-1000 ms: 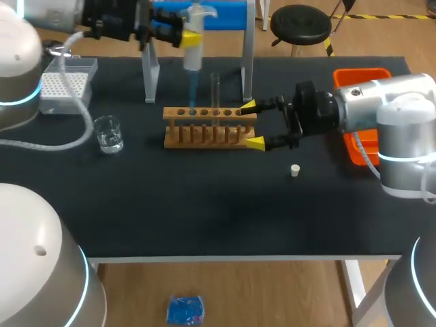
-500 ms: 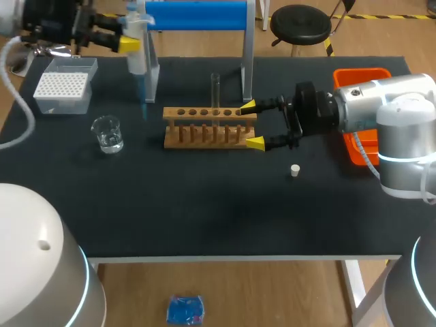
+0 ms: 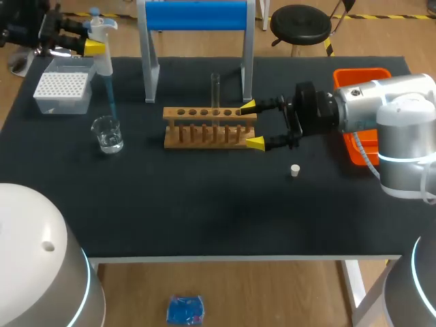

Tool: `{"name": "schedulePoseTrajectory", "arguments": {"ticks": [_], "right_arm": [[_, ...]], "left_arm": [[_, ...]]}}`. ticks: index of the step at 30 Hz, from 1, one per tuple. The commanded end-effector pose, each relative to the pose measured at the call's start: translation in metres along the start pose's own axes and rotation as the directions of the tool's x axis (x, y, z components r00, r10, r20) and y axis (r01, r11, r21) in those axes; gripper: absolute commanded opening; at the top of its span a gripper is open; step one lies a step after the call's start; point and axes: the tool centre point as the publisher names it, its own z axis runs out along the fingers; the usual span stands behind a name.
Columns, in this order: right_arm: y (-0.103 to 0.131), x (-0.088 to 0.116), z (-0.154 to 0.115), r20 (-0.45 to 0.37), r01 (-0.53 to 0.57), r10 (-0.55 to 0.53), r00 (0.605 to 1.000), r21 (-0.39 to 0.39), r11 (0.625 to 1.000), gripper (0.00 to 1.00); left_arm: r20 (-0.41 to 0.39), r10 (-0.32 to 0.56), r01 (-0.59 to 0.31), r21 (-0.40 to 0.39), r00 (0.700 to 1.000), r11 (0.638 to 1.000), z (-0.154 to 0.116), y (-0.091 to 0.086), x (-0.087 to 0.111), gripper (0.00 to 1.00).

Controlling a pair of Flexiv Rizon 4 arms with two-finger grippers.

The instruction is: Invert the test tube, pick up the pipette, mount the tip to pipette, aspirate from beaker and dispense into the tube, eject the tip, return the pipette, and cap with the stopper.

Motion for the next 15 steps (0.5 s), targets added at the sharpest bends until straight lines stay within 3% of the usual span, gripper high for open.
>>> {"name": "schedulePoseTrajectory", "arguments": {"ticks": [1,15], "right_arm": [[0.0004,-0.0001,-0.0012,-0.003,0.000,0.000,1.000,0.002,1.000,1.00],[0.0004,-0.0001,-0.0012,-0.003,0.000,0.000,1.000,0.002,1.000,1.00]], "left_arm": [[0.005,-0.003,0.003,0.016,1.000,1.000,-0.0012,0.0092,-0.0050,0.00],[0.036,-0.018,0.017,0.019,0.999,1.000,-0.0108,0.0191,-0.0049,0.00]]}}
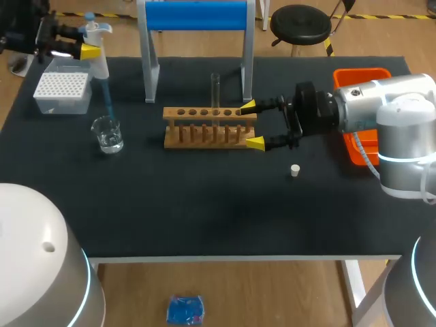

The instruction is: Invert the test tube, pick up the pipette, mount the tip to pipette, aspirate from beaker and dispense into the tube, eject the tip, return the pipette, and cap with the stopper.

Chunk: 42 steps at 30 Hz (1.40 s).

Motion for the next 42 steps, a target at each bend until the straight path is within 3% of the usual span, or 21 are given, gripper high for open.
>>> {"name": "schedulePoseTrajectory", "arguments": {"ticks": [1,38,42], "right_arm": [[0.000,0.000,-0.001,-0.003,0.000,0.000,1.000,0.002,1.000,1.00],[0.000,0.000,-0.001,-0.003,0.000,0.000,1.000,0.002,1.000,1.00],[-0.003,0.004,0.026,0.013,-0.014,0.013,1.000,0.036,0.999,1.00]], "left_arm": [[0.010,0.002,-0.002,0.003,1.000,1.000,-0.004,0.001,0.004,0.00],[0.013,0.001,-0.001,0.003,1.000,1.000,-0.005,0.001,0.005,0.00],[0.013,0.001,-0.001,0.003,1.000,1.000,-0.005,0.001,0.005,0.00]]}}
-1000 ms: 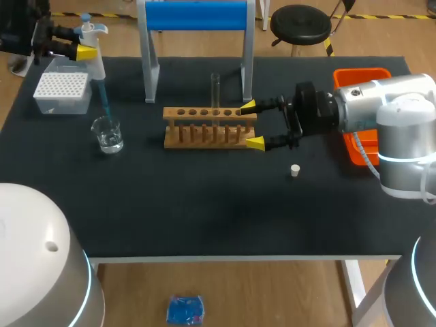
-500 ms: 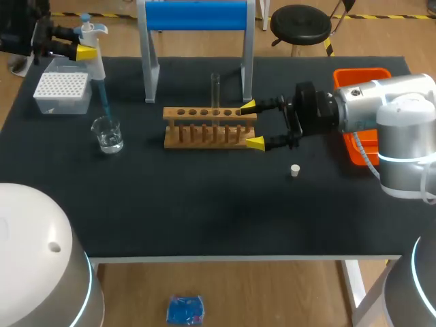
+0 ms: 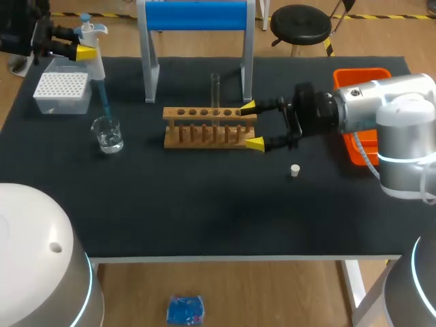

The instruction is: Invert the test tube, pick up the pipette, mount the tip to pipette, aspirate from beaker and dispense into the tube, eject the tip, return the pipette, and cap with the stopper.

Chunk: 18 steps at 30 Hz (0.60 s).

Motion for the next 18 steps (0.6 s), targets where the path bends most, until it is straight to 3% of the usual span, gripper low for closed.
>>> {"name": "schedulePoseTrajectory", "arguments": {"ticks": [1,6,18], "right_arm": [[-0.001,0.001,0.029,0.020,-0.014,0.013,1.000,0.026,1.000,1.00],[-0.004,0.003,0.063,0.037,-0.024,0.021,0.999,0.085,0.996,1.00],[-0.011,-0.007,0.123,0.151,-0.094,0.074,0.986,0.129,0.987,1.00]], "left_arm": [[0.003,0.002,-0.002,0.000,1.000,1.000,0.001,0.000,0.001,0.00],[0.003,0.002,-0.002,0.000,1.000,1.000,0.001,0.000,0.001,0.00],[0.003,0.002,-0.002,0.000,1.000,1.000,0.001,0.000,0.001,0.00]]}}
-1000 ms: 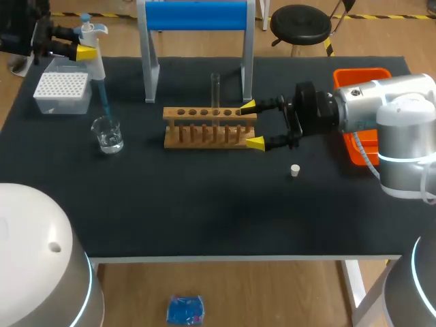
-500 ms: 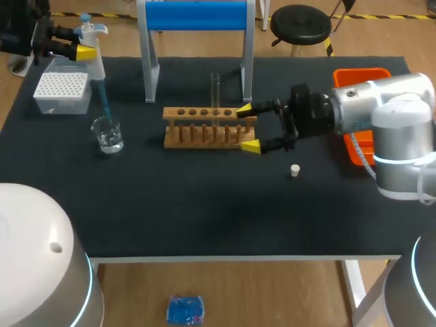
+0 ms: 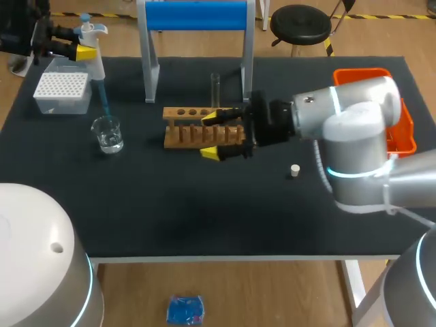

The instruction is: Invert the test tube, pick up the pipette, mount the tip to pipette, aspirate from beaker and dispense into the tube, eject the tip, return the pipette, and cap with the stopper.

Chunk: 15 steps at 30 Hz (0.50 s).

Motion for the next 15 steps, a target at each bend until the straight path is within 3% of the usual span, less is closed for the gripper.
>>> {"name": "schedulePoseTrajectory", "arguments": {"ticks": [1,15], "right_arm": [[0.002,0.002,0.038,0.057,-0.009,0.008,0.998,0.017,1.000,1.00],[-0.002,-0.005,0.081,0.132,-0.051,0.043,0.990,0.060,0.997,1.00]], "left_arm": [[0.003,0.002,-0.002,0.001,1.000,1.000,0.001,0.000,0.001,0.00],[0.003,0.002,-0.002,0.001,1.000,1.000,0.001,0.000,0.001,0.00]]}}
